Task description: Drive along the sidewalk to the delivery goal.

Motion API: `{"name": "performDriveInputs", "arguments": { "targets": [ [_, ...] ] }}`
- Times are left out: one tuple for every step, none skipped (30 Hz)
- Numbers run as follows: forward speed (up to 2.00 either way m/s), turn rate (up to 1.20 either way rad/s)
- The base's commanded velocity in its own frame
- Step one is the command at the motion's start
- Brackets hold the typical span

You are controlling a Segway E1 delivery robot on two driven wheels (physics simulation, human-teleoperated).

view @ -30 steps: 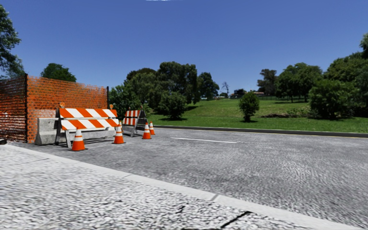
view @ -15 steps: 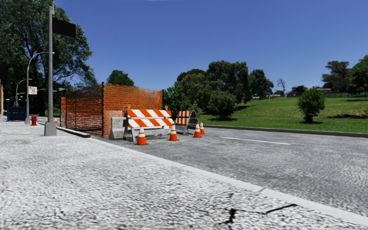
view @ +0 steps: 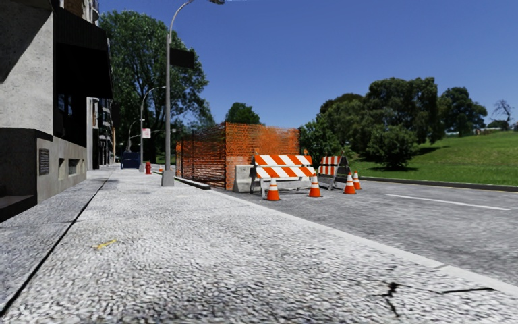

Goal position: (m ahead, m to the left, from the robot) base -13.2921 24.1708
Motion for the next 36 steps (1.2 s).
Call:
{"name": "performDriveInputs", "arguments": {
  "targets": [
    [-0.64, 0.65],
    [-0.64, 0.65],
    [-0.64, 0.65],
    [-0.64, 0.65],
    [-0.64, 0.65],
    [-0.64, 0.65],
    [-0.64, 0.65],
    [-0.63, 0.65],
    [-0.6, 0.58],
    [0.0, 0.36],
    [0.0, 0.36],
    [0.0, 0.0],
    [0.0, 0.0],
    [0.0, 0.0],
    [0.0, 0.0],
    [0.0, 0.0],
    [0.0, 0.0],
    [0.0, 0.0],
    [0.0, 0.0],
    [0.0, 0.0],
    [0.0, 0.0],
    [0.0, 0.0],
    [0.0, 0.02],
    [0.0, 0.02],
    [0.0, 0.06],
    [0.07, 0.07],
    [0.38, 0.09],
    [0.38, 0.09],
    [1.14, 0.11],
    [1.36, 0.12],
    [2.0, 0.13],
    [2.0, 0.16],
    [2.0, 0.16],
    [2.0, 0.24],
    [2.0, 0.27],
    [2.0, 0.28]
  ]
}}
